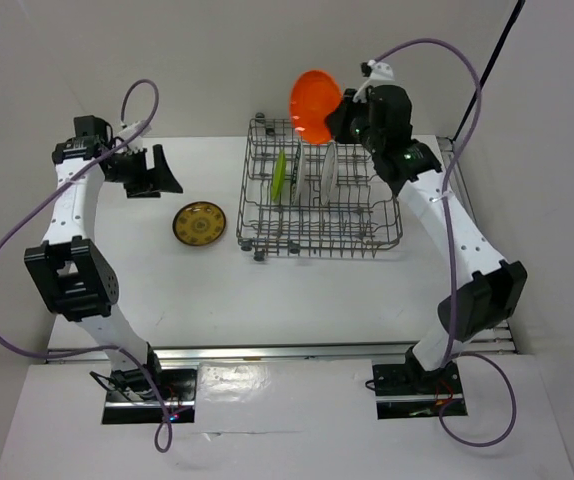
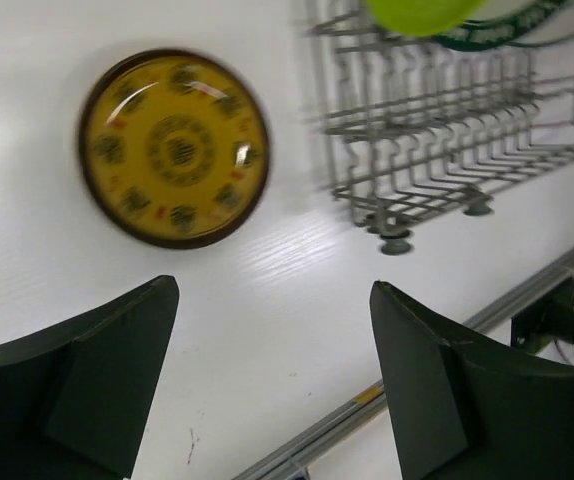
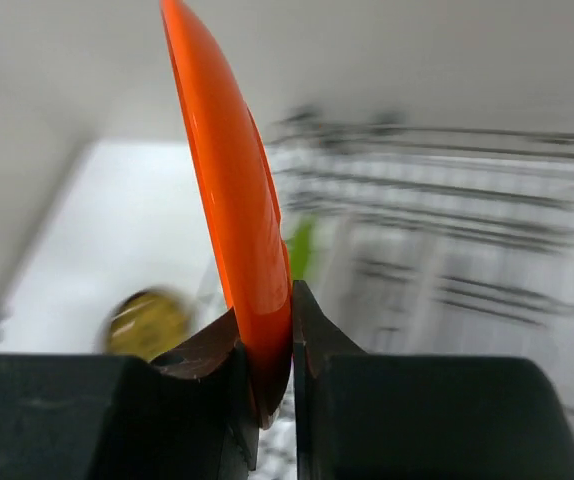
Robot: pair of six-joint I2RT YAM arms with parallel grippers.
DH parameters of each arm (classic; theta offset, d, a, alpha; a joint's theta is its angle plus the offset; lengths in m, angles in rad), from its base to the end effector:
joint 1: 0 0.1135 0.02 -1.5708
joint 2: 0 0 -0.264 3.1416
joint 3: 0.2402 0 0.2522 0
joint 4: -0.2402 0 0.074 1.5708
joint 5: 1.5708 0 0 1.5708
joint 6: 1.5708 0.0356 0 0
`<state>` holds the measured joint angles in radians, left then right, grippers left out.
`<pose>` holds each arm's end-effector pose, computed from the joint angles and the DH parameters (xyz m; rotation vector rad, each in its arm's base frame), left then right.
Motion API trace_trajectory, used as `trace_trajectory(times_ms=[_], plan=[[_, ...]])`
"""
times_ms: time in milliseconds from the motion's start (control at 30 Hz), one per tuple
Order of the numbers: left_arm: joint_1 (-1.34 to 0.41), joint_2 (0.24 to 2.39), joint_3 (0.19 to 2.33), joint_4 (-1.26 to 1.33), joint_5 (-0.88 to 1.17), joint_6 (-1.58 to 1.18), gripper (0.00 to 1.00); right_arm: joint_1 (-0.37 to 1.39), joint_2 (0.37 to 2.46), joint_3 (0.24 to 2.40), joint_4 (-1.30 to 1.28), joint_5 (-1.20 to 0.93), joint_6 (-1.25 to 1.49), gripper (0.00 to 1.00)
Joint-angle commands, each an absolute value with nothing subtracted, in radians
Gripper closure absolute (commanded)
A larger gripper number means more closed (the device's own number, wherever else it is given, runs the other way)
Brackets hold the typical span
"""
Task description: Unload the plates from the dish rack
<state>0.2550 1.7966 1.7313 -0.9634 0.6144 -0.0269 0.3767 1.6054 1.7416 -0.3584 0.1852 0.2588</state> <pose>0.3735 0.0762 0.3264 -0.1305 2.4602 -0.6959 0.3465 0.1300 0.4460 0.0272 1.7982 0.2896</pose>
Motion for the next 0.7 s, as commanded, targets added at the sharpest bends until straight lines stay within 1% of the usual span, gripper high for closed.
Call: trace_trajectory(times_ms=[0,67,100,233,333,367,467,567,600,633,667], plan=[[0.172,1.717,1.770,-0.971,0.792,0.121,0.09,0.397,1.701,1.654,-0.155,-0.525,0.360,1.00],[0.137,1.701,1.770,-0.960,0.792,0.132,0.07,0.423,1.739,1.620,-0.082,-0.695,0.415,1.00],[0.111,1.688,1.761,-0.951,0.792,0.132,0.07,0.452,1.776,1.620,-0.030,-0.719,0.435,1.00],[0.075,1.677,1.741,-0.901,0.804,0.097,0.06,0.526,1.856,1.652,-0.018,-0.748,0.434,1.00],[0.025,1.677,1.730,-0.888,0.732,0.084,0.05,0.564,1.888,1.661,0.012,-0.802,0.443,1.00],[0.014,1.687,1.721,-0.888,0.666,0.084,0.05,0.575,1.899,1.661,0.012,-0.802,0.443,1.00],[0.005,1.710,1.710,-0.888,0.635,0.084,0.06,0.598,1.920,1.652,0.024,-0.802,0.452,1.00],[0.005,1.720,1.710,-0.911,0.635,0.093,0.15,0.607,1.930,1.652,0.025,-0.811,0.463,1.00],[0.005,1.729,1.710,-0.926,0.646,0.103,0.22,0.607,1.930,1.643,0.025,-0.811,0.463,1.00],[0.005,1.729,1.710,-0.945,0.658,0.103,0.38,0.607,1.940,1.643,0.037,-0.811,0.463,1.00],[0.005,1.729,1.710,-0.954,0.672,0.116,0.47,0.607,1.940,1.643,0.037,-0.811,0.475,1.00]])
